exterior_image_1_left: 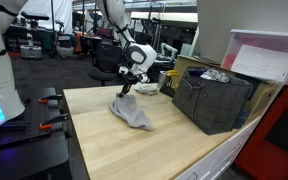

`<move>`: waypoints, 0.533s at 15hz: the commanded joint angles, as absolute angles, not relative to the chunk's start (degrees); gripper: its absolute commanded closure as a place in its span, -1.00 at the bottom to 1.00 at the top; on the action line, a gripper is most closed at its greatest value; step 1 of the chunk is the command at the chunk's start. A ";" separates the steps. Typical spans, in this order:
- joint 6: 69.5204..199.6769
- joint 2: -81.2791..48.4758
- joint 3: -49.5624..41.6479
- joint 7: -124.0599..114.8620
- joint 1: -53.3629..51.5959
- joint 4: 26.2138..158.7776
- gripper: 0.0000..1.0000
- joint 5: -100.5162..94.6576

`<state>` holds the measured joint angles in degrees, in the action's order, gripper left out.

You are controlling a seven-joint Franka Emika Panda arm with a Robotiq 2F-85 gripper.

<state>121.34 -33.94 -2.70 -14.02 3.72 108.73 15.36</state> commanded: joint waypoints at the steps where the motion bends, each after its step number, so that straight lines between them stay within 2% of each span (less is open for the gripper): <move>1: 115.35 -26.16 -2.85 -12.96 5.91 110.11 0.97 17.27; 8: 105.42 -15.80 -4.44 -10.85 9.32 108.78 0.97 20.89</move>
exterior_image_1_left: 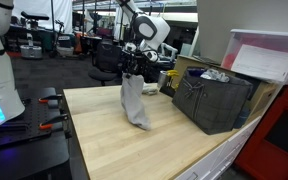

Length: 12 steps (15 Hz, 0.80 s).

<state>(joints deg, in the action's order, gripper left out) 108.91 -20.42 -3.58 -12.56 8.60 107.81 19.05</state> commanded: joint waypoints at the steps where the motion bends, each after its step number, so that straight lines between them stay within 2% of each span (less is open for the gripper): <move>1: 104.64 -14.12 -4.67 -10.49 9.36 109.46 0.97 21.08; 7: 104.64 -5.18 -7.31 -11.14 10.21 112.91 0.97 22.81; 12: 119.80 -7.80 -12.13 -13.29 12.26 111.27 0.97 17.84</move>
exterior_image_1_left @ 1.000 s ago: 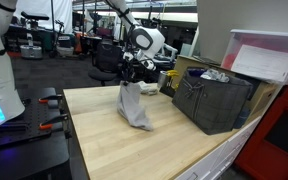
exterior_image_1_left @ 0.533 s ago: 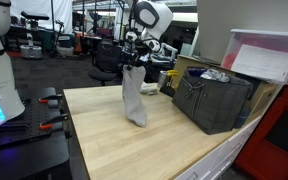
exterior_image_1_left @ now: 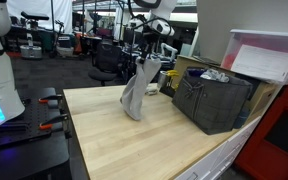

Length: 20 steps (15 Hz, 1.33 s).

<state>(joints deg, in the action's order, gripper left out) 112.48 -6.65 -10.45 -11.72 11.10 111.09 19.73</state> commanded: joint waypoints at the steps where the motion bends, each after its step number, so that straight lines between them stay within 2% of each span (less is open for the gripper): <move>1: 123.55 -8.31 -12.76 -14.13 12.51 111.67 0.38 16.54; 2: 127.34 -8.44 -13.23 -15.21 12.54 112.56 0.35 15.25; 6: 140.98 -8.22 -15.14 -27.65 11.06 118.25 -0.23 5.91; 11: 135.30 -8.07 -13.35 -30.31 10.39 121.54 -0.96 6.10; 15: 131.99 -11.06 -10.49 -27.12 9.29 122.26 -1.00 10.95; 20: 132.23 -21.73 -8.32 -24.37 8.47 119.43 -1.00 13.18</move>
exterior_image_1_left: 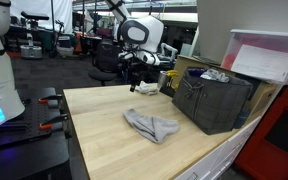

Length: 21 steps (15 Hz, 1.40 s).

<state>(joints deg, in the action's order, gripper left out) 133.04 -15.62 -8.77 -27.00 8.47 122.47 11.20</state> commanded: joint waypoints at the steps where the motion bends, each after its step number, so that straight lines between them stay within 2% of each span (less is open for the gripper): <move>1: 132.09 -23.78 -8.20 -24.29 8.38 118.54 -1.00 13.18; 8: 131.63 -38.95 -8.63 -25.24 9.38 106.82 -1.00 13.87; 15: 127.76 -46.42 -6.87 -25.37 10.93 98.73 -1.00 18.23; 16: 126.52 -46.82 -6.66 -25.46 10.97 98.16 -0.56 18.92; 18: 124.11 -47.25 -6.86 -25.60 10.96 97.23 -0.35 19.39; 21: 121.01 -46.72 -7.69 -26.04 10.79 96.69 0.11 18.95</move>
<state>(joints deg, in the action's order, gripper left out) 124.93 -46.40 -7.38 -26.00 10.21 98.37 18.15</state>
